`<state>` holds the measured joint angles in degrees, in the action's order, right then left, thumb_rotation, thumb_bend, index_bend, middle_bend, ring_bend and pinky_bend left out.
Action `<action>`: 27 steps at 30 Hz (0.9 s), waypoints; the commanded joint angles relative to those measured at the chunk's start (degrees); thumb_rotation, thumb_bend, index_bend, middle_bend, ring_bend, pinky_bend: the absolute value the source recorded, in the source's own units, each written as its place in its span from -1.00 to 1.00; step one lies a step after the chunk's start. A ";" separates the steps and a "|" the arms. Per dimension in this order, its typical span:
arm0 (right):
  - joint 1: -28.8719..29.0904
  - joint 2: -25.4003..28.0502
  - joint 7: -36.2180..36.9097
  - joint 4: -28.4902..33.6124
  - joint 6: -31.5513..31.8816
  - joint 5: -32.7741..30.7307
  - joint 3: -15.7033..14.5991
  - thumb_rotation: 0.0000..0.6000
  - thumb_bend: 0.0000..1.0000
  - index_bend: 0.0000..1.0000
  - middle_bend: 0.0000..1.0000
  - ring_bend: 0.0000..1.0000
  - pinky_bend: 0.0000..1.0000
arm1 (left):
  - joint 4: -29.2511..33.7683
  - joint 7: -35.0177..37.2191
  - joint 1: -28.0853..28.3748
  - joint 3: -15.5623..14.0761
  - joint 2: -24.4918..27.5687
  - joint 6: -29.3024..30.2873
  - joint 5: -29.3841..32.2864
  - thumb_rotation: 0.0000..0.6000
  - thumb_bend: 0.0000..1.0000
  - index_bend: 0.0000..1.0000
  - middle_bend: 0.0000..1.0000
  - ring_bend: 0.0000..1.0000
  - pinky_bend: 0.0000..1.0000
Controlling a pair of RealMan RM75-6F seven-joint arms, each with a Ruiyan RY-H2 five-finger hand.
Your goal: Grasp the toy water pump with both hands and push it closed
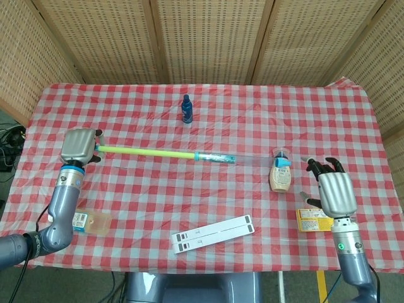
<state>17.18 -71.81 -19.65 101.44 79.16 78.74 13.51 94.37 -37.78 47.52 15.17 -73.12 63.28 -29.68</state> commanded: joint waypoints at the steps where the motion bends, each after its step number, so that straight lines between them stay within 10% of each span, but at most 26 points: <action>1: 2.50 -0.23 -6.11 4.28 -1.88 -4.00 1.78 1.00 -0.33 -0.39 0.35 0.35 -0.28 | 1.56 -0.87 0.49 0.48 0.96 0.65 1.49 1.00 0.33 0.69 0.80 0.51 0.27; 11: 6.77 -4.69 -12.39 4.36 -2.70 -9.32 3.51 1.00 -0.23 -0.30 0.83 0.78 -0.17 | 3.93 -0.11 0.42 -0.04 2.85 0.67 2.02 1.00 0.33 0.69 0.80 0.51 0.28; 27: 9.18 -8.61 -12.90 -0.19 -2.24 -13.26 3.71 1.00 -0.07 -0.23 0.94 0.88 -0.15 | 5.53 2.00 -0.31 -1.20 4.57 0.30 1.23 1.00 0.33 0.69 0.80 0.51 0.28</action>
<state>26.28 -80.33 -32.57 101.41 76.84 65.52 17.22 99.89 -35.80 47.23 14.00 -68.57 63.61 -28.45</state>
